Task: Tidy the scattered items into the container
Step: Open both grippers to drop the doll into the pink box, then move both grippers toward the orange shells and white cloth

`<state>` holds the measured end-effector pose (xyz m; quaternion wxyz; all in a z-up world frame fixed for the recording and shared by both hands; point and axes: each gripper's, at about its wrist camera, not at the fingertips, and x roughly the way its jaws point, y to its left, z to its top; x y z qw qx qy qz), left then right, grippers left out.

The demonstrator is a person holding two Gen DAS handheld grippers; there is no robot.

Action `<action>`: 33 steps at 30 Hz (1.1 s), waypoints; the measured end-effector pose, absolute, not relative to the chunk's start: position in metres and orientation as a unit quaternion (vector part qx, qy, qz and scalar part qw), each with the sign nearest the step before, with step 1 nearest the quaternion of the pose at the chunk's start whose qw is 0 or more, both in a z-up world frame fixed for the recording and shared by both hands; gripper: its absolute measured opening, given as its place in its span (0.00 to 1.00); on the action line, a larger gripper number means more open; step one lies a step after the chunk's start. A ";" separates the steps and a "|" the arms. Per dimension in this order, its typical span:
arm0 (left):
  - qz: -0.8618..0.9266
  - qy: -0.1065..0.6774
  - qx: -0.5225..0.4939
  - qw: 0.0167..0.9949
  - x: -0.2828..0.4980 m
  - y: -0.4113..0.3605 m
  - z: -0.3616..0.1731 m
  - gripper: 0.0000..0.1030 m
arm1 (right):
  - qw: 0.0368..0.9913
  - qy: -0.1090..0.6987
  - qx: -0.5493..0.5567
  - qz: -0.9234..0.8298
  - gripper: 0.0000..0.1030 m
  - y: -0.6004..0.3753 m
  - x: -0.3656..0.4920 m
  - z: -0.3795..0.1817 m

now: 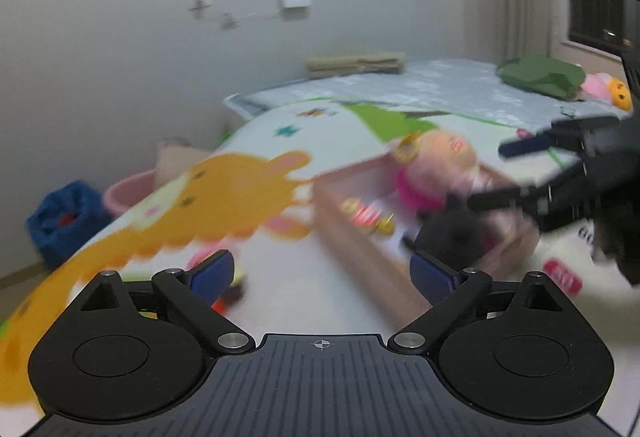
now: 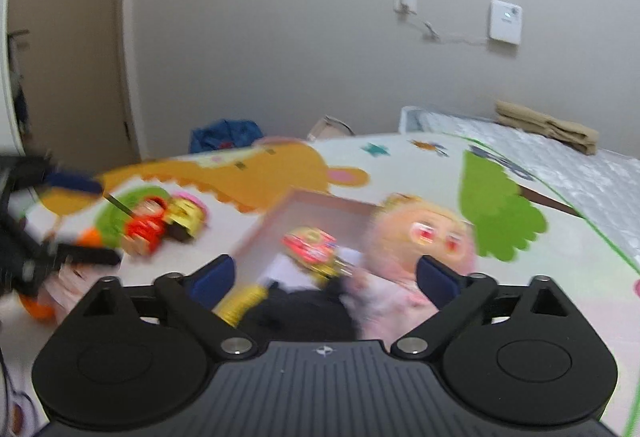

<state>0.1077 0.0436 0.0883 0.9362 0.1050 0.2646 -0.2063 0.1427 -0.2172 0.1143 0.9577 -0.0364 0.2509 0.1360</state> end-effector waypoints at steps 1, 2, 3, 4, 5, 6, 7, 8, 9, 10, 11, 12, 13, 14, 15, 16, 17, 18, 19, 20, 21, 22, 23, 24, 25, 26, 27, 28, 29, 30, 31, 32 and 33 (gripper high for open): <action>-0.198 0.267 0.106 0.937 0.100 0.054 0.085 0.96 | 0.958 0.245 -0.033 0.145 0.98 -0.209 0.141 0.114; -0.189 0.270 0.107 0.938 0.093 0.064 0.081 0.96 | 0.957 0.241 -0.032 0.155 0.98 -0.198 0.140 0.115; -0.180 0.272 0.108 0.939 0.086 0.074 0.077 0.96 | 0.956 0.239 -0.032 0.167 0.99 -0.189 0.137 0.116; -0.171 0.274 0.109 0.940 0.078 0.085 0.074 0.96 | 0.954 0.237 -0.034 0.178 1.00 -0.180 0.134 0.117; -0.163 0.277 0.110 0.941 0.071 0.095 0.070 0.96 | 0.952 0.236 -0.037 0.190 1.00 -0.168 0.131 0.118; -0.154 0.279 0.111 0.941 0.064 0.105 0.066 0.96 | 0.949 0.236 -0.042 0.203 1.00 -0.155 0.128 0.117; -0.145 0.282 0.112 0.942 0.056 0.115 0.063 0.96 | 0.946 0.238 -0.046 0.214 1.00 -0.142 0.125 0.116; -0.136 0.284 0.113 0.942 0.049 0.126 0.059 0.96 | 0.943 0.241 -0.050 0.223 1.00 -0.129 0.123 0.113; -0.128 0.286 0.114 0.943 0.041 0.136 0.055 0.96 | 0.939 0.246 -0.052 0.233 1.00 -0.115 0.122 0.111; -0.121 0.290 0.117 0.942 0.038 0.145 0.053 0.97 | 0.936 0.252 -0.053 0.240 1.00 -0.103 0.122 0.108; -0.114 0.292 0.123 0.941 0.036 0.153 0.051 0.97 | 0.933 0.257 -0.053 0.246 1.00 -0.093 0.123 0.106; -0.101 0.290 0.137 0.942 0.033 0.160 0.050 0.97 | 0.930 0.262 -0.054 0.250 1.00 -0.082 0.123 0.103; -0.087 0.287 0.153 0.942 0.030 0.168 0.049 0.97 | 0.928 0.267 -0.054 0.255 1.00 -0.072 0.124 0.100; -0.069 0.280 0.176 0.941 0.027 0.174 0.048 0.97 | 0.926 0.271 -0.056 0.258 1.00 -0.061 0.125 0.097; -0.047 0.270 0.199 0.941 0.026 0.180 0.048 0.97 | 0.924 0.275 -0.058 0.258 1.00 -0.051 0.125 0.095; -0.024 0.259 0.220 0.940 0.025 0.185 0.047 0.97 | 0.923 0.279 -0.060 0.258 1.00 -0.042 0.126 0.093; -0.012 0.255 0.220 0.941 0.024 0.192 0.049 0.97 | 0.922 0.284 -0.061 0.257 1.00 -0.034 0.128 0.092; -0.003 0.254 0.213 0.943 0.024 0.198 0.051 0.97 | 0.921 0.287 -0.062 0.257 1.00 -0.027 0.130 0.092; -0.008 0.256 0.191 0.948 0.023 0.204 0.053 0.97 | 0.920 0.289 -0.063 0.258 1.00 -0.022 0.130 0.092; -0.028 0.260 0.162 0.952 0.022 0.206 0.055 0.97 | 0.920 0.289 -0.066 0.258 1.00 -0.017 0.131 0.093; -0.052 0.263 0.133 0.954 0.021 0.208 0.056 0.97 | 0.920 0.288 -0.070 0.256 1.00 -0.012 0.131 0.095; -0.076 0.266 0.103 0.955 0.019 0.209 0.057 0.97 | 0.921 0.286 -0.074 0.254 1.00 -0.008 0.131 0.096; -0.101 0.268 0.082 0.955 0.019 0.207 0.055 0.98 | 0.921 0.287 -0.076 0.251 1.00 -0.006 0.131 0.097; -0.117 0.271 0.081 0.952 0.020 0.200 0.050 0.98 | 0.922 0.289 -0.076 0.248 1.00 -0.005 0.131 0.098; -0.131 0.275 0.085 0.949 0.021 0.191 0.043 0.98 | 0.922 0.290 -0.076 0.244 1.00 -0.005 0.131 0.099; -0.144 0.279 0.090 0.945 0.023 0.183 0.037 0.98 | 0.922 0.293 -0.076 0.241 1.00 -0.005 0.130 0.098; -0.157 0.282 0.094 0.942 0.024 0.175 0.031 0.98 | 0.922 0.295 -0.079 0.239 1.00 -0.006 0.129 0.097; -0.159 0.284 0.110 0.939 0.025 0.168 0.024 0.98 | 0.921 0.298 -0.081 0.237 1.00 -0.006 0.127 0.095; -0.158 0.285 0.130 0.937 0.026 0.161 0.018 0.98 | 0.921 0.300 -0.083 0.236 1.00 -0.006 0.126 0.094; -0.152 0.285 0.142 0.936 0.026 0.157 0.014 0.98 | 0.920 0.304 -0.083 0.235 1.00 -0.007 0.125 0.091; -0.146 0.284 0.143 0.937 0.026 0.158 0.013 0.98 | 0.918 0.308 -0.082 0.235 1.00 -0.009 0.125 0.088; -0.139 0.284 0.141 0.938 0.027 0.160 0.012 0.98 | 0.917 0.313 -0.081 0.236 1.00 -0.010 0.125 0.085; -0.124 0.279 0.146 0.941 0.027 0.163 0.012 0.98 | 0.915 0.317 -0.079 0.236 1.00 -0.011 0.125 0.082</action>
